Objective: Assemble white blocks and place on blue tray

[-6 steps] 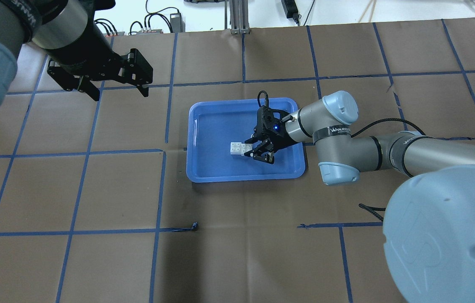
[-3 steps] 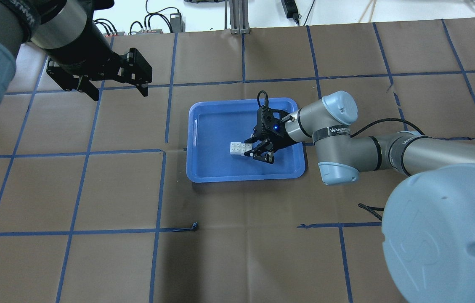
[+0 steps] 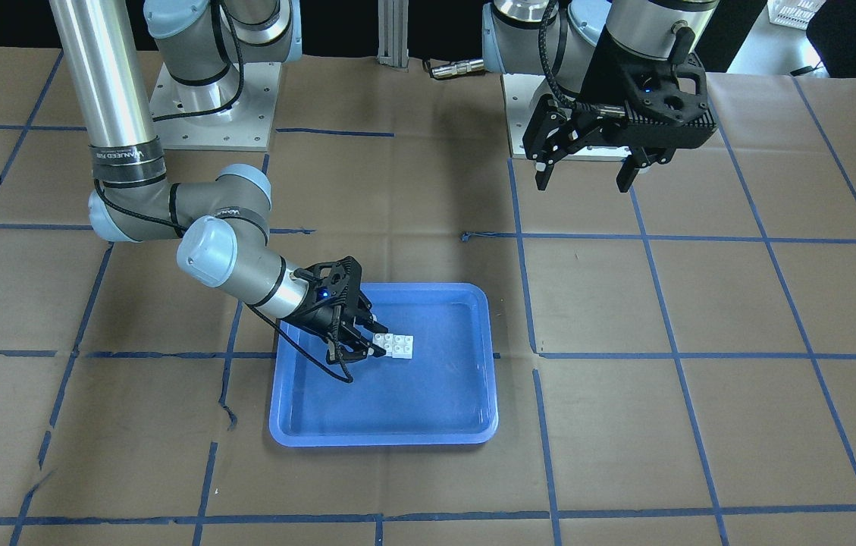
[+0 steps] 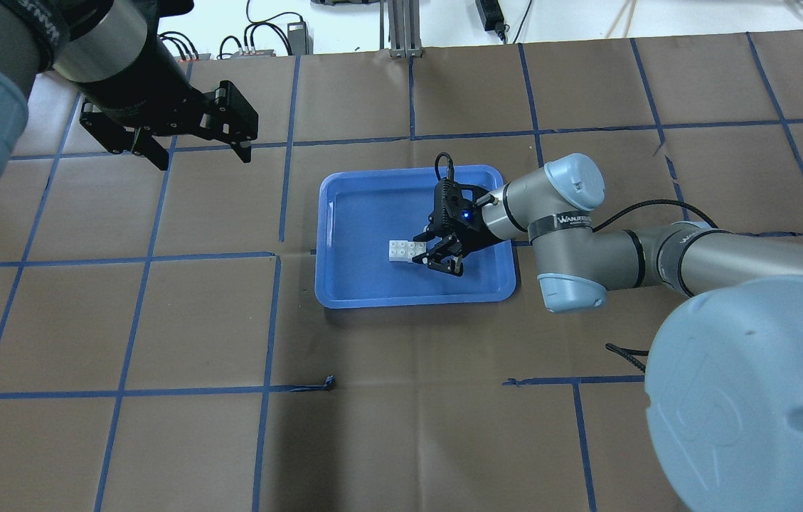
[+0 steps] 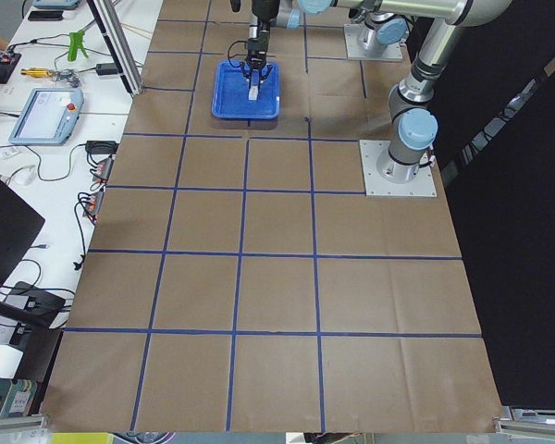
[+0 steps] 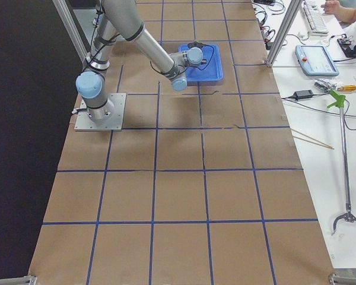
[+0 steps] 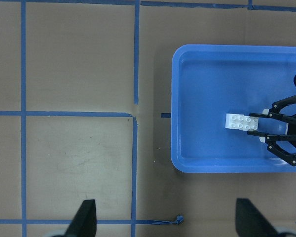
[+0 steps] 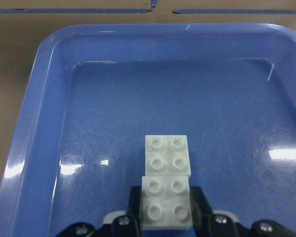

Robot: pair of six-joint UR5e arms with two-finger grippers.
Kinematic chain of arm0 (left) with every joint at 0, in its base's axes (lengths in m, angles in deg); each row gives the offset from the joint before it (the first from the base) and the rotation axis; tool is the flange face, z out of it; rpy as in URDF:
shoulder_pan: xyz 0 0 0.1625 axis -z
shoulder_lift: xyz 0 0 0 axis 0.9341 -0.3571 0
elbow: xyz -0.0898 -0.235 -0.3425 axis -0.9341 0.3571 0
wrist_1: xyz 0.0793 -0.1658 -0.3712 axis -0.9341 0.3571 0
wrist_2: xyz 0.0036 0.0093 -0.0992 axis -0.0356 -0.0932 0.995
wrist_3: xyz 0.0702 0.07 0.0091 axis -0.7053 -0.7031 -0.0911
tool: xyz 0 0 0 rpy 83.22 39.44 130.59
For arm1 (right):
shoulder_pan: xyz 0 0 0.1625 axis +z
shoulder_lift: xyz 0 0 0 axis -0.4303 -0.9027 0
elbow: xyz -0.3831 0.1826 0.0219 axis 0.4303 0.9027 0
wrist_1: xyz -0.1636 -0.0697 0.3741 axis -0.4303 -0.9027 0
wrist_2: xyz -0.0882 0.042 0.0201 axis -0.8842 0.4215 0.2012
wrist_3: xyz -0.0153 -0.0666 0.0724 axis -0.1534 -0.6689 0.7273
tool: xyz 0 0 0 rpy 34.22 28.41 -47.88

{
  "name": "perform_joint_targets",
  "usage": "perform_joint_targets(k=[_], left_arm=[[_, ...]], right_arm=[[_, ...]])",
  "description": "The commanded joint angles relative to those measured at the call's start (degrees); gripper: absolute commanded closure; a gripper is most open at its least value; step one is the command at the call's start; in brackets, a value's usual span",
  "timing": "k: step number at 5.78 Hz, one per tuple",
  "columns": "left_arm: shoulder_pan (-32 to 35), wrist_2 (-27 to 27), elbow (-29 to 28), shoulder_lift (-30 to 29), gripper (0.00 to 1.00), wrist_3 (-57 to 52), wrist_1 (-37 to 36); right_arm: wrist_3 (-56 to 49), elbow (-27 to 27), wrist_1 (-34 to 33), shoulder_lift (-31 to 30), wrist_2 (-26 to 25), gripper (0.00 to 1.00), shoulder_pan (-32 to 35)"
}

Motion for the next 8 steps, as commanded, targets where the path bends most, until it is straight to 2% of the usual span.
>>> perform_joint_targets(k=[1,8], left_arm=[[0.0,0.0,0.0,0.1,0.01,0.1,0.0],[0.0,0.1,0.0,0.0,0.01,0.1,0.0]], right_arm=[[0.0,0.0,-0.2,0.0,0.0,0.82,0.0],[-0.2,0.0,-0.4,0.0,0.3,0.79,0.0]])
